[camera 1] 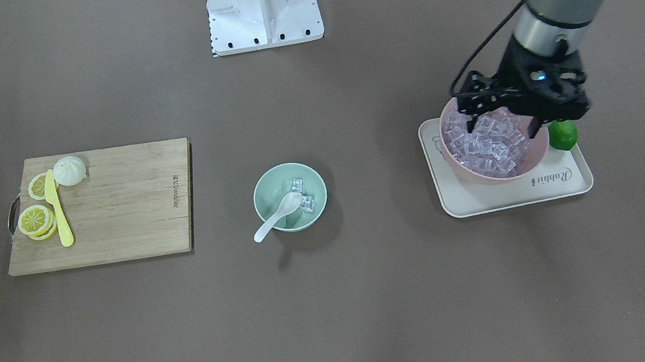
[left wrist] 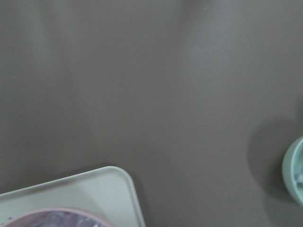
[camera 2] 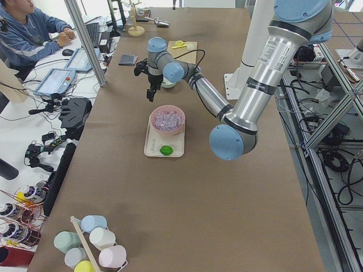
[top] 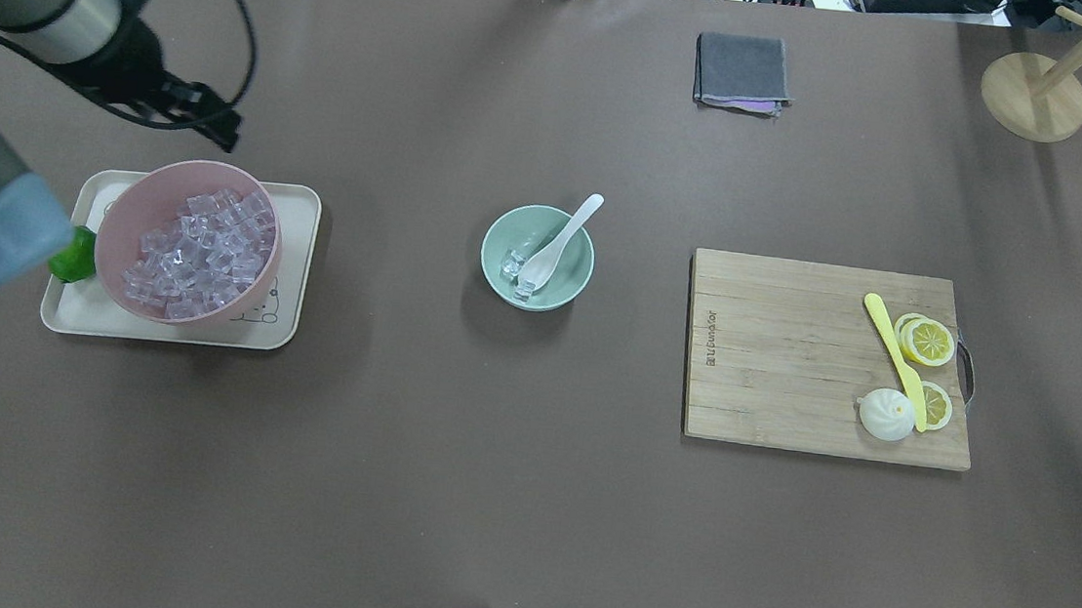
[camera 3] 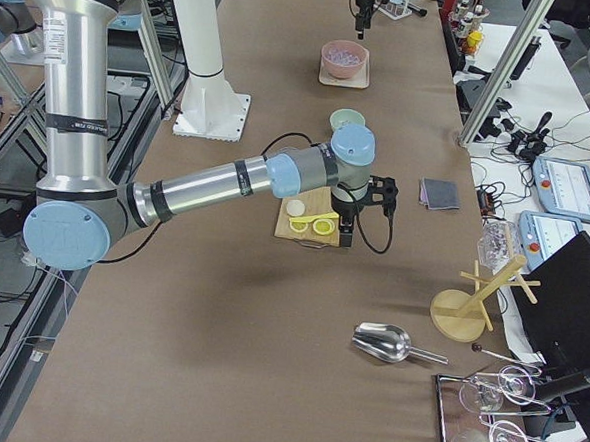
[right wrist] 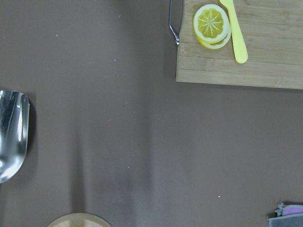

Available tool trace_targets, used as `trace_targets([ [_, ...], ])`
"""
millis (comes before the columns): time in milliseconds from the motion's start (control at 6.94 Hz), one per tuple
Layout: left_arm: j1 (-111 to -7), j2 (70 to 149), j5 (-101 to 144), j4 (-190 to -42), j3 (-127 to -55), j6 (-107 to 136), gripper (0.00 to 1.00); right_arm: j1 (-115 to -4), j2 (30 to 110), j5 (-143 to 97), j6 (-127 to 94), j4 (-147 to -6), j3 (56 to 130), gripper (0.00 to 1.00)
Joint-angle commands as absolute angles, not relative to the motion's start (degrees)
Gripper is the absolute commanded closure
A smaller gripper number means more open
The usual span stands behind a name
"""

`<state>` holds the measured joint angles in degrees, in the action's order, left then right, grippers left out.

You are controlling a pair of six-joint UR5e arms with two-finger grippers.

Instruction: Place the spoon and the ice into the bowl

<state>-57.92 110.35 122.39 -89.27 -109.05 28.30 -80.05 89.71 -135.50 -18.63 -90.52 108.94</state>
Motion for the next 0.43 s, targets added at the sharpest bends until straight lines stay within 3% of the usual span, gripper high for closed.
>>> trace_targets([
  [0, -71.3, 94.9, 127.9, -89.6, -110.3, 5.1, 0.02, -83.4, 90.3, -135.6, -10.7, -93.7, 108.2, 0.00],
  [288, -84.4, 87.1, 133.2, -89.7, -105.1, -14.5, 0.02, -85.2, 92.0, -135.5, -6.9, -93.5, 107.8, 0.00],
])
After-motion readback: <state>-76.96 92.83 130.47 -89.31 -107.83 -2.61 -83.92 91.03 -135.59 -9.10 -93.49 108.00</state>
